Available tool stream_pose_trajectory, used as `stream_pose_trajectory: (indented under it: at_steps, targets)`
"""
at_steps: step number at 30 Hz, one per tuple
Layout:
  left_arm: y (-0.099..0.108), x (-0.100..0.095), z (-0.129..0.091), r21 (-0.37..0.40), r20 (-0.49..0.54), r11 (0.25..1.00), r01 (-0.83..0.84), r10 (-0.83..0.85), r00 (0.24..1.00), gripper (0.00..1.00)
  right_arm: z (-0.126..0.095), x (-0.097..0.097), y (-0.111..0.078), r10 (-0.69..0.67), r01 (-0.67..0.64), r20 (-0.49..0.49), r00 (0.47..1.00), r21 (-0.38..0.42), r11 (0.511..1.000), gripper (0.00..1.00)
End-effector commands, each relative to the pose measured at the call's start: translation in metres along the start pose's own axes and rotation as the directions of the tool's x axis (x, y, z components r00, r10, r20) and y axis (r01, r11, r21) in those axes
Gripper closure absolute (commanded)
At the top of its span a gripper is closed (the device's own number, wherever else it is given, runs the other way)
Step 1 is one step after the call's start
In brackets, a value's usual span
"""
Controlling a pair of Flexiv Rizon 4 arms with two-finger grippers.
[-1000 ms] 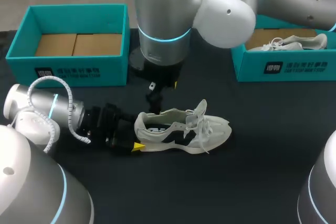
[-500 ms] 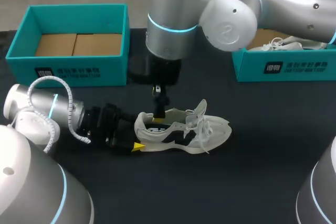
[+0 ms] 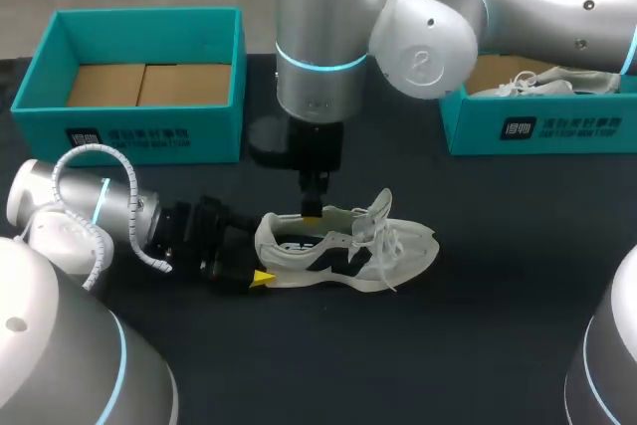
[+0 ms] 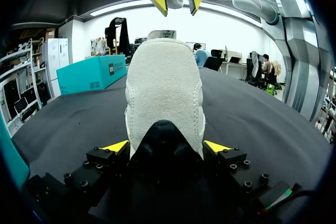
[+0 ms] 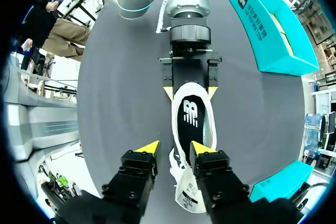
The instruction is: Take the shoe out of the shoebox, open the shoe tongue, remove and reinsert the insole, then place the shoe into the shoebox
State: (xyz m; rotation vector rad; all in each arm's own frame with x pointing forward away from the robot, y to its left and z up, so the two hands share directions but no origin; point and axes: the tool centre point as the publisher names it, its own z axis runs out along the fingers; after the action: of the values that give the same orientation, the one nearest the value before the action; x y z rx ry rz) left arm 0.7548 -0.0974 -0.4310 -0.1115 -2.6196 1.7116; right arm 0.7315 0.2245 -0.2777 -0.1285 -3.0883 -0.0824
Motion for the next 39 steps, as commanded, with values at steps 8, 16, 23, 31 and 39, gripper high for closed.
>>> stream_pose_trajectory:
  at_steps: [8,16,23,31,39]
  targets:
    - [0.003,0.0,0.001,0.0,0.002,1.0,-0.001,0.001,1.0,1.0,0.039,-0.006,-0.003,0.032,-0.033,0.044,0.999,0.019,0.999,1.0]
    - [0.003,0.0,0.001,0.0,0.002,1.0,-0.001,0.001,1.0,1.0,0.062,-0.026,-0.014,0.056,-0.057,0.042,0.998,0.023,0.998,1.0]
    - [0.003,0.0,0.001,0.0,0.002,1.0,-0.001,0.001,1.0,1.0,0.078,-0.05,-0.025,0.057,-0.058,0.019,0.998,0.06,0.997,1.0]
    - [0.003,0.0,0.001,0.0,0.002,1.0,-0.001,0.001,1.0,1.0,0.096,-0.058,-0.018,0.048,-0.048,0.002,0.999,0.076,0.996,1.0]
    - [0.003,0.0,0.001,0.0,0.002,1.0,-0.001,0.001,1.0,1.0,0.109,-0.052,-0.017,0.056,-0.054,-0.028,0.998,0.072,0.996,1.0]
